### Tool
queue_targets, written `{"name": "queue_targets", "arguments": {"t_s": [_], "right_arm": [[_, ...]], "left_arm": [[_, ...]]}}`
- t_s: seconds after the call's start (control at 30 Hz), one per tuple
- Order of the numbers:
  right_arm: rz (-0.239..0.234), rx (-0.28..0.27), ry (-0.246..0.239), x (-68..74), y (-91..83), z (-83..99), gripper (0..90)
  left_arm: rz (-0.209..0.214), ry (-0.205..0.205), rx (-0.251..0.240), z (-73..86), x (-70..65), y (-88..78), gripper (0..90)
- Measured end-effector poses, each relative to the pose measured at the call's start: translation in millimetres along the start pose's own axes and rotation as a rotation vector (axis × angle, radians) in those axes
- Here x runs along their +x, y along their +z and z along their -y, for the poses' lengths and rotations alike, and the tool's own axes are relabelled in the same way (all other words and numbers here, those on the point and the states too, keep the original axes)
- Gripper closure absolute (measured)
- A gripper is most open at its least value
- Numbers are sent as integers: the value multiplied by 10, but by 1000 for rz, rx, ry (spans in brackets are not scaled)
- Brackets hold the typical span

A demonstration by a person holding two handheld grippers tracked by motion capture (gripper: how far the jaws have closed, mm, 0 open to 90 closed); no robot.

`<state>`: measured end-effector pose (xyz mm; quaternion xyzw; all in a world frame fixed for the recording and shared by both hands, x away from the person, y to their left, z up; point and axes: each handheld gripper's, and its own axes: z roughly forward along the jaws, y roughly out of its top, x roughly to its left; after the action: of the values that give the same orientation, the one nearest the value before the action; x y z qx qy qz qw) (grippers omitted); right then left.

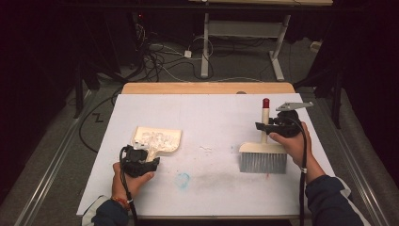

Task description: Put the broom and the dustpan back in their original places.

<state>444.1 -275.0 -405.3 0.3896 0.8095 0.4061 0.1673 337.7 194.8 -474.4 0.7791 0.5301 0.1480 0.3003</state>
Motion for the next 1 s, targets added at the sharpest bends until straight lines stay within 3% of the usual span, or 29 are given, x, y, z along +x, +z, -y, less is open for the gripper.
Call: {"name": "queue_targets", "arguments": {"t_s": [0.13, 0.3, 0.4, 0.63, 0.8, 0.9, 1.0], "right_arm": [[50, 23, 1, -17, 174, -55, 573], [96, 33, 6, -25, 313, -67, 559], [150, 10, 20, -44, 353, -68, 531], [180, -23, 1, -26, 348, -83, 497], [186, -92, 3, -27, 279, -61, 467], [172, -139, 32, -5, 222, -44, 421], [185, -155, 6, 37, 174, -47, 392]], "left_arm": [[15, 21, -37, 18, -4, -58, 397], [39, 95, -102, 75, -29, -106, 333], [16, 139, -144, 117, -81, -143, 262], [22, 194, -193, 192, -122, -188, 218], [10, 214, -233, 270, -148, -240, 212], [14, 213, -252, 278, -158, -272, 210], [15, 217, -246, 283, -161, -260, 210]]}}
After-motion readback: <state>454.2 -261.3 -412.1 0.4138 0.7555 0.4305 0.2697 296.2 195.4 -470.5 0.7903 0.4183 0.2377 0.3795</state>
